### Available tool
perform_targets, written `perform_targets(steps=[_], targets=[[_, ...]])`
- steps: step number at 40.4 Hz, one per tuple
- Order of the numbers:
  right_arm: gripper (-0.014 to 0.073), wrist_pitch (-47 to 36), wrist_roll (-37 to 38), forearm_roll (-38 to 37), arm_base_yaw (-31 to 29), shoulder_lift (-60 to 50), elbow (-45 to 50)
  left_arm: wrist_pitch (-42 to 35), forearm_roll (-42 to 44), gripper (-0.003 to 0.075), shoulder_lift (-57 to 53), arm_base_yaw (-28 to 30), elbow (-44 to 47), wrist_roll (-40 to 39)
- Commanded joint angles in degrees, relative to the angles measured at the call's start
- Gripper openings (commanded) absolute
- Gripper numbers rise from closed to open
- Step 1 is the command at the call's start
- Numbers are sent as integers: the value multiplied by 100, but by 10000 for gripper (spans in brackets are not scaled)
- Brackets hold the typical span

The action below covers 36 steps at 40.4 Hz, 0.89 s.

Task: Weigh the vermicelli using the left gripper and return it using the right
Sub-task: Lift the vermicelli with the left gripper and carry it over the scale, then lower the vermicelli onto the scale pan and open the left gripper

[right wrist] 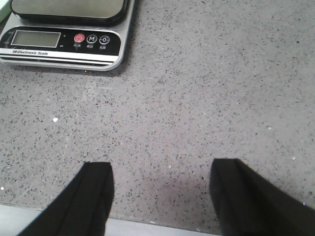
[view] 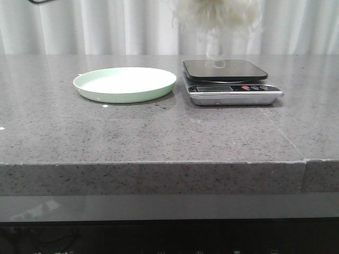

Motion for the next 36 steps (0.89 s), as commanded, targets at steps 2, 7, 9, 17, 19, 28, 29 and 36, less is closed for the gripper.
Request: perform_targets(steps=[2,7,9,17,19,28,29,36], targets=[[540,-289,-41,-4,-26,-5,-189,-449,-62,157,-190,-33,-263,-18],[540,-289,-41,-4,-26,-5,-189,-242,-62,197,-116,-38,-263,-18],[540,-289,-41,-4,-26,-5,-189,-164,-62,258,-116,-38,-263,-18],[540,-289,-41,-4,-26,-5,-189,-70,-62,471,-116,-38,-263,-18],[540,-289,-41,-4,-26,-5,-189,-22,-62,473,-174,-38,-263,-18],[540,-289,-41,-4,-26,-5,-189,719,46,473,-903,-38,-263,-18],[540,-289,-41,-4,-26,-5,-189,814,74,473,-1048,-38,-263,-18],[540,-289,-41,-4,-26,-5,-189,1698,101,473,-2017,-38,-236,-18]])
